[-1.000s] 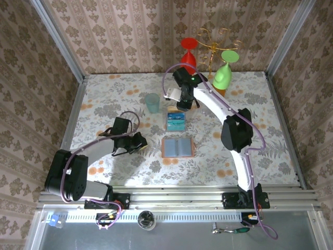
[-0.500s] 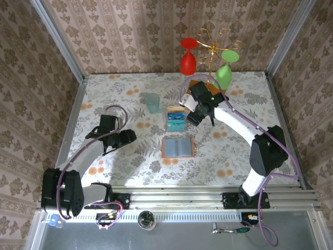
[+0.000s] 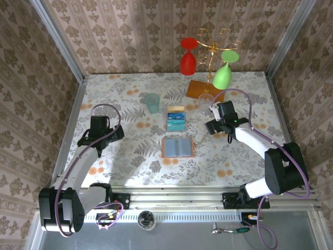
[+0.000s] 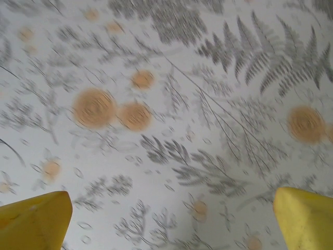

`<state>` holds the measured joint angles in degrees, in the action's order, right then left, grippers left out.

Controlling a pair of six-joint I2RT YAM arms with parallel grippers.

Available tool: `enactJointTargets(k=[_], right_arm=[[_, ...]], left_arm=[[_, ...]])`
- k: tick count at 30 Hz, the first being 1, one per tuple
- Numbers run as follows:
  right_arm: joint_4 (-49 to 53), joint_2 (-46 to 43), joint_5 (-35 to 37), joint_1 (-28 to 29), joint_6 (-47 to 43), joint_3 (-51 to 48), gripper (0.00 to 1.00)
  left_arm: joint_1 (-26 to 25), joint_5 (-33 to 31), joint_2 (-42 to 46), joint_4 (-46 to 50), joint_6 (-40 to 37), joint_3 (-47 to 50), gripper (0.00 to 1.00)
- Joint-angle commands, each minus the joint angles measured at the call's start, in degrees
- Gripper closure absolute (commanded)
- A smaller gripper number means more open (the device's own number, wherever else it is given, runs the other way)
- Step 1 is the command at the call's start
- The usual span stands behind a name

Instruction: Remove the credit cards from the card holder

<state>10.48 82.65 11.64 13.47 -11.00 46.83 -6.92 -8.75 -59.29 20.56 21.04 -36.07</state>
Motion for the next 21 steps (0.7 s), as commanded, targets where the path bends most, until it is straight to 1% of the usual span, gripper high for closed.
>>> enactJointTargets(k=[1,3,6,8,9,12,17,19,21], right_arm=[[-11.2,-0.8,1.0,-2.9,6.2,-3.5,0.0],[-14.5,0.0,1.3,-4.5,7.4,-5.3,0.0],[-21.2,1.1,2.8,-6.5,9.1,-8.3,0.0],[-25.6,1.8,3.6,-7.8,10.4,-9.8,0.0],[-25.7,1.8,4.2,-8.1,11.2,-9.7,0.0],[-32.5,1.5,3.9,-8.6,11.3,-12.1,0.0],[-43.2,1.3,2.9,-9.2,12.8,-16.4,0.0],[-49.9,2.0,1.2,-9.4,12.6,-19.2,0.0],[-53.3,2.7,0.7,-9.6,12.6,-20.9,0.0]], left_arm=[[2.0,-5.1,2.3,-7.4,-5.1,3.5,0.0],[2.9,-4.7,2.8,-12.7,-8.1,6.0,0.0],[3.9,-6.9,2.7,-19.9,-11.6,8.6,0.0],[4.7,-6.9,1.7,-26.4,-14.3,10.8,0.0],[5.0,-6.8,0.9,-29.3,-15.4,11.7,0.0],[6.0,-4.5,-2.0,-39.5,-18.6,14.3,0.0],[8.2,0.0,-9.4,-58.0,-19.4,18.8,0.0],[8.7,1.5,-12.1,-63.3,-19.4,19.7,0.0],[9.1,2.9,-13.7,-66.6,-19.3,20.1,0.0]])
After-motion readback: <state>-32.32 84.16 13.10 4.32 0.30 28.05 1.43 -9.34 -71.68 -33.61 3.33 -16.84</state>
